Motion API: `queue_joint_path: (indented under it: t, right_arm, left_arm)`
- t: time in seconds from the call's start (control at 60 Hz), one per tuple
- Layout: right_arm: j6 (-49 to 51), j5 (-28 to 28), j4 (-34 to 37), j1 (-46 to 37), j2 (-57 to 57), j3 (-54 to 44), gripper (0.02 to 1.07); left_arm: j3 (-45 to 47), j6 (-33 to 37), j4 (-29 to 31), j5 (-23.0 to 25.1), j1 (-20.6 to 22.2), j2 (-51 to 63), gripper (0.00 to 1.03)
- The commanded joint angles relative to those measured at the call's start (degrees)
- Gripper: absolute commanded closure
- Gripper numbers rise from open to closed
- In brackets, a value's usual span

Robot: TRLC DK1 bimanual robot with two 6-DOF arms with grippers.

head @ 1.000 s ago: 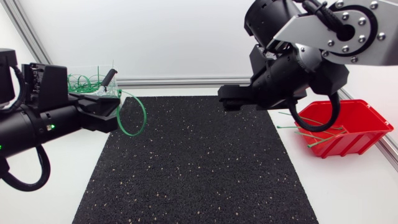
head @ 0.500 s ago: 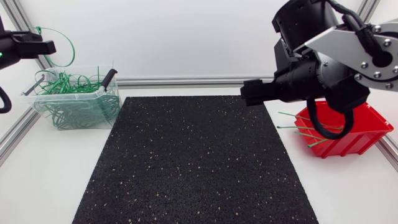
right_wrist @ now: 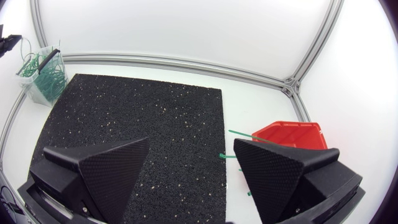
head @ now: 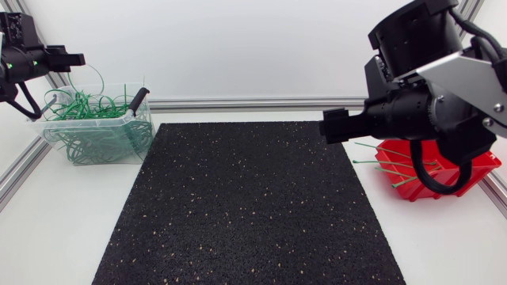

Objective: Take a green cable tie from the red box, thread the tail through the head to close it, then place it in the transparent bin on the left.

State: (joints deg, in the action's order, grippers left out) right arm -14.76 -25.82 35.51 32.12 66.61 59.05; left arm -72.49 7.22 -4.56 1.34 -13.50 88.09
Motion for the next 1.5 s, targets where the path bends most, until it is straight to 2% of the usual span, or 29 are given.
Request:
queue_joint_path:
  t: [0.0, 0.017, 0.217, 0.367, 0.417, 0.5, 0.65, 0.833, 1.05, 1.233, 1.483]
  right_arm:
    - [1.6, -0.6, -0.5, -0.5, -1.9, -1.7, 0.08]
    - [1.8, -0.6, -0.5, -0.6, -2.1, -1.7, 0.08]
    - [4.3, -0.6, -2.0, -2.2, -5.1, -2.4, 0.07]
    - [8.7, -0.6, -7.4, -5.8, -7.7, -4.4, 0.07]
    - [10.5, -0.5, -11.1, -7.5, -8.6, -5.9, 0.07]
    - [12.1, 1.4, -14.4, -10.8, -10.4, -8.0, 0.07]
    - [13.6, 5.1, -18.9, -16.6, -14.7, -11.9, 0.07]
    - [16.3, 6.1, -24.4, -21.3, -19.1, -17.5, 0.07]
    - [17.0, 11.4, -29.2, -28.9, -23.7, -22.3, 0.07]
    - [17.0, 13.7, -32.2, -32.1, -28.6, -27.3, 0.07]
    - [16.9, 13.7, -36.3, -31.9, -36.1, -36.6, 0.07]
  left_arm:
    - [0.1, 1.7, -1.4, -1.1, -0.1, 1.6, 0.10]
    - [0.1, 1.7, -2.0, -1.8, -0.1, 1.8, 0.02]
    - [3.9, 2.6, -2.3, -2.7, 1.0, -2.8, 0.03]
    - [6.2, 2.9, -1.1, -2.7, 1.5, -7.6, 0.03]
    - [7.4, 2.9, -0.9, -2.7, 1.5, -9.2, 0.03]
    - [9.8, 2.9, -0.9, -2.7, 1.6, -11.5, 0.03]
    - [16.1, 2.9, -1.9, -2.5, 2.2, -17.4, 0.03]
    - [24.9, 2.9, -5.1, -2.4, 2.9, -25.1, 0.03]
    - [32.0, 2.4, -6.3, -1.1, 2.9, -33.3, 0.03]
    - [38.7, 1.9, -7.4, 0.1, 2.8, -40.4, 0.03]
    - [50.1, 0.5, -9.7, 1.3, 3.6, -53.0, 0.03]
